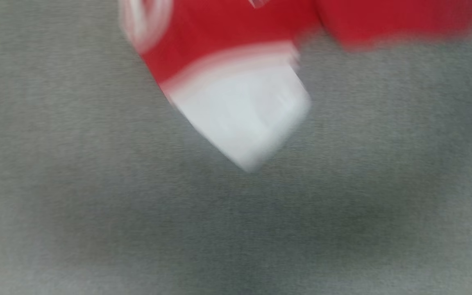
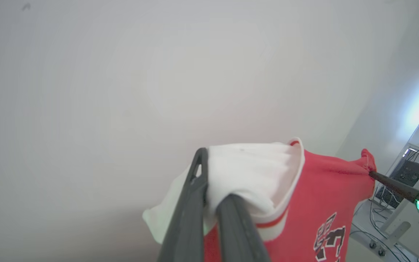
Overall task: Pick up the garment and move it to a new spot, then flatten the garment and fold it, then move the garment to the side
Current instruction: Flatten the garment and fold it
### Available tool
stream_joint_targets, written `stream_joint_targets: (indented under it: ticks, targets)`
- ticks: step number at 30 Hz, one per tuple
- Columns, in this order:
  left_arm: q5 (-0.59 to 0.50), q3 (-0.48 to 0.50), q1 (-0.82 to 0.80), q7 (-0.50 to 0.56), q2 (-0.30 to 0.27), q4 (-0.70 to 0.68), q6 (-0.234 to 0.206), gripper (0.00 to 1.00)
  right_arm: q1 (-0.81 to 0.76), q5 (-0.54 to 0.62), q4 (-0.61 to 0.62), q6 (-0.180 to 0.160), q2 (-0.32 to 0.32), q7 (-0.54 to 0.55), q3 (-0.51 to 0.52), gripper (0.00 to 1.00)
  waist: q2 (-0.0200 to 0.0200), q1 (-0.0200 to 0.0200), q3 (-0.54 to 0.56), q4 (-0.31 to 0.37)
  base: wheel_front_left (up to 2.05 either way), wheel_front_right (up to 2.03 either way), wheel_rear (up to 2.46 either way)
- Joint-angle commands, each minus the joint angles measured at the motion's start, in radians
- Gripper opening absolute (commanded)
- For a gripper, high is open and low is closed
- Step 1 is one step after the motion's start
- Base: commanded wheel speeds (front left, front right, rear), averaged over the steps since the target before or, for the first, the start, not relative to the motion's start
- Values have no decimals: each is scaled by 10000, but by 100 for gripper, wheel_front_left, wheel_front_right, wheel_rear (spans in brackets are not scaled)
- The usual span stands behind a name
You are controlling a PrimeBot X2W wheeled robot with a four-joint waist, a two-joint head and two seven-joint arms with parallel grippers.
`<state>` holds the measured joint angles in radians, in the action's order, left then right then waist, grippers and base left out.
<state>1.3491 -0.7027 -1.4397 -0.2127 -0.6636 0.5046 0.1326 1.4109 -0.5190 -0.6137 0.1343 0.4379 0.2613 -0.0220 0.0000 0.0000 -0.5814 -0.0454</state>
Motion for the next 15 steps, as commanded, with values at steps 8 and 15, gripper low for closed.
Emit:
stream_joint_targets:
  ticks: [8, 15]
  targets:
    - [587, 392, -2124, -157, 132, 981, -54, 0, 1355, 1018, -1281, -91, -362, -1265, 862, 0, 0, 0, 26, 465, 0, 0, 0]
    - [1325, -216, 295, -363, -63, -497, -49, 0, -453, 425, -1431, -80, -223, -1224, 156, 0, 0, 0, 209, 397, 0, 0, 0]
